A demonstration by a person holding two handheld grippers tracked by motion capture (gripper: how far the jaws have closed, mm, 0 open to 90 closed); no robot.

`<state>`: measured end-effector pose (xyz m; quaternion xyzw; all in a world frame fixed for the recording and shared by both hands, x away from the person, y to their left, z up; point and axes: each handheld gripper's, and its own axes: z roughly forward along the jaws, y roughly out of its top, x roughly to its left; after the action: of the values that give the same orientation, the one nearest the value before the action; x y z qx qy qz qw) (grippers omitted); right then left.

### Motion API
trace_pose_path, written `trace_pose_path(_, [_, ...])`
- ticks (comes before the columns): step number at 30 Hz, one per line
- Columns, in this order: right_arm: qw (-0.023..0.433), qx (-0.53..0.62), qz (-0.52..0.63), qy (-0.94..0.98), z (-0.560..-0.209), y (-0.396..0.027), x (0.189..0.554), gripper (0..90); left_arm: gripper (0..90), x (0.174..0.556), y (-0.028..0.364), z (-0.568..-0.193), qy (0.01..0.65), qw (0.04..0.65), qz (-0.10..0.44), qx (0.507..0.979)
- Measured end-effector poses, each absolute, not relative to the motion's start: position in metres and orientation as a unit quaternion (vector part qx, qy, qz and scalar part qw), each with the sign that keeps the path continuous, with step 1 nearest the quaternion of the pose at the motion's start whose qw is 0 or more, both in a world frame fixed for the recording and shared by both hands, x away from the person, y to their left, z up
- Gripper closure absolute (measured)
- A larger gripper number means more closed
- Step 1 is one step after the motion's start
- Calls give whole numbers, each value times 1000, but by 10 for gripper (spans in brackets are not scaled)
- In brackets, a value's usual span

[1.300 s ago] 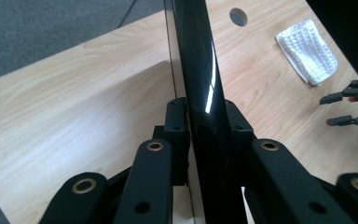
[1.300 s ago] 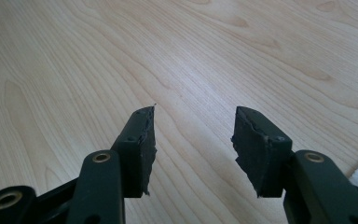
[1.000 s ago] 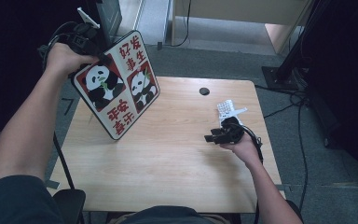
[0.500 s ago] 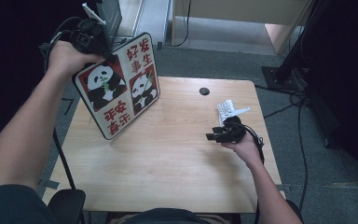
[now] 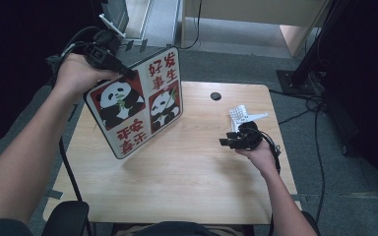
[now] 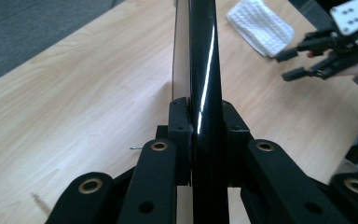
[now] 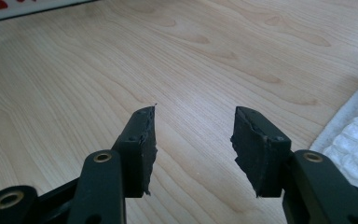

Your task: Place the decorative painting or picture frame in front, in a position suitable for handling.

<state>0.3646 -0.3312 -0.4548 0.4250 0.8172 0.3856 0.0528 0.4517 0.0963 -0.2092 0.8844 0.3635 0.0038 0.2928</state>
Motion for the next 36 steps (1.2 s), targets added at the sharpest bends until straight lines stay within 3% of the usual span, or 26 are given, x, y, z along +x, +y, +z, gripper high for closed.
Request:
trace_pose_path(24, [51, 428, 387, 815, -454, -334, 362, 493, 794, 420, 33, -232, 296, 307, -49, 903])
trace_pose_path(36, [54, 428, 387, 815, -454, -335, 362, 490, 791, 408, 23, -233, 282, 308, -53, 907])
